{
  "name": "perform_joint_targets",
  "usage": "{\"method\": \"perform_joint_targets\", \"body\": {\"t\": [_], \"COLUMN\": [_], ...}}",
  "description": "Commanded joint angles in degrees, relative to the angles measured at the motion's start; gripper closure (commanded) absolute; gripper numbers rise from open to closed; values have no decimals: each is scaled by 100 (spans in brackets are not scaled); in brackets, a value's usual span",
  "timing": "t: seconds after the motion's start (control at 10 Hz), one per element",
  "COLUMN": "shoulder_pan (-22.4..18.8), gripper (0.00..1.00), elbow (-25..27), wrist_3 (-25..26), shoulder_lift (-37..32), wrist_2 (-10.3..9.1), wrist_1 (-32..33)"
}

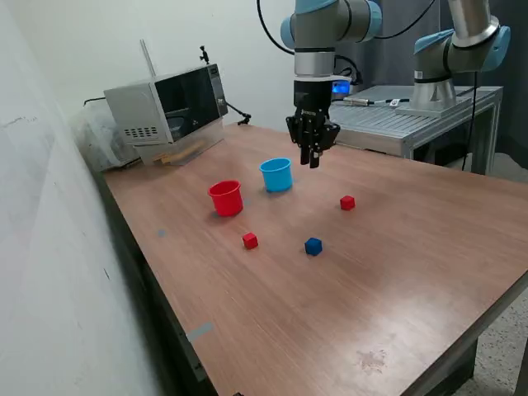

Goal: Place red objects in the red bin, and blue objects in the blue bin.

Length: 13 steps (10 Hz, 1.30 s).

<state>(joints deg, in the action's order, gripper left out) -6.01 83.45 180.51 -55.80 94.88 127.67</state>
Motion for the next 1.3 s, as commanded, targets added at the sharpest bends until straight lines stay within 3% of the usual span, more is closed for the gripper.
{"method": "perform_joint_targets", "body": {"t": [0.0,0.5,0.7,1.2], "shoulder_pan": [-199,-129,-129,-129], "gripper": [0,0,0,0], "elbow": [-363,-909,-980,-1208], "wrist_3": [-401,-883,-1113,-1264], "shoulder_lift": [436,1123,1246,1484], "wrist_2": [-109,-119,-354,-400], "wrist_1": [47,161,215,215]}}
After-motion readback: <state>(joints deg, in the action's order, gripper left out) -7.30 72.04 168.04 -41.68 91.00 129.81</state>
